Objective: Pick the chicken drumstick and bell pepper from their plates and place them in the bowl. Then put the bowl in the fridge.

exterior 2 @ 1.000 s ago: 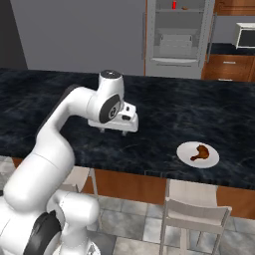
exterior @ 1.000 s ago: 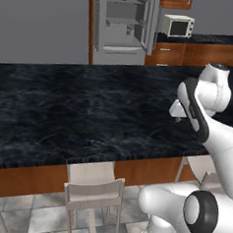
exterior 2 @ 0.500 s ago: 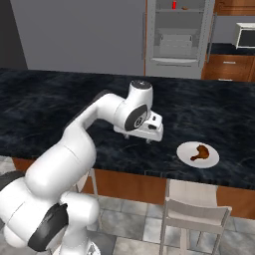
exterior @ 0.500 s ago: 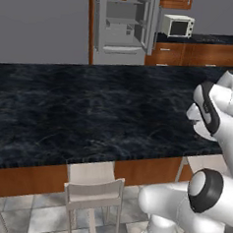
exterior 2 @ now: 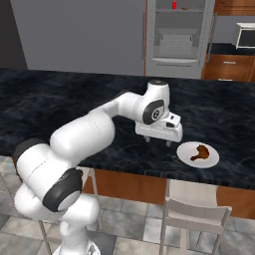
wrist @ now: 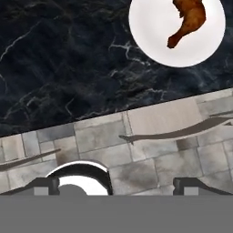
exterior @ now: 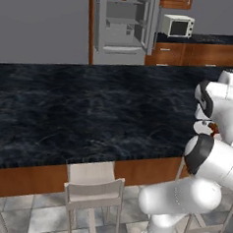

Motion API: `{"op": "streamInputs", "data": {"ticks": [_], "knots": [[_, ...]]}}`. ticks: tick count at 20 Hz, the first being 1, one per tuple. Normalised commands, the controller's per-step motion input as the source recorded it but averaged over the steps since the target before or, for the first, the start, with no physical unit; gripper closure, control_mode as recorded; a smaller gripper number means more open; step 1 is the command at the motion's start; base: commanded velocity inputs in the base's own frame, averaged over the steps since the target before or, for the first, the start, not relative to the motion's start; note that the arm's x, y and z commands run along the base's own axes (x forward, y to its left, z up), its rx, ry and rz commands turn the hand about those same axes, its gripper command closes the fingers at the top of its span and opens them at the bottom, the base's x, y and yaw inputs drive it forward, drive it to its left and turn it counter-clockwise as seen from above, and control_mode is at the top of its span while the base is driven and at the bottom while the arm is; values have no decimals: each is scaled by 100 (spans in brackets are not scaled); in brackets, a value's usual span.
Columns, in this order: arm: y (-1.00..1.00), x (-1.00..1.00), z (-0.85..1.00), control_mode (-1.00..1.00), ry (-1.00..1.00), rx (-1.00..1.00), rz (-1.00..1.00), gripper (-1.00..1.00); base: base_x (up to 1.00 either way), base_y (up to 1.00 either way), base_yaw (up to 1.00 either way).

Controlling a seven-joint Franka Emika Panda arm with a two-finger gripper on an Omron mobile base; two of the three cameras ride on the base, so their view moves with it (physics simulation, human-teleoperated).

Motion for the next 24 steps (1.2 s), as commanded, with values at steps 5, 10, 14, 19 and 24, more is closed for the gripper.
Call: {"op": "streamInputs", "data": {"ticks": [5, 10, 14, 19, 24], "knots": [[-78, 26, -30, -100, 11, 0, -8, -100, 0, 0, 0], [-68, 29, -29, -100, 6, 0, -12, -100, 0, 0, 0], [-64, 36, -29, -100, 7, 5, -10, -100, 0, 0, 0], [-41, 40, -30, -100, 1, 8, 0, -100, 0, 0, 0], [-20, 47, -25, -100, -3, 6, 1, -100, 0, 0, 0]]}}
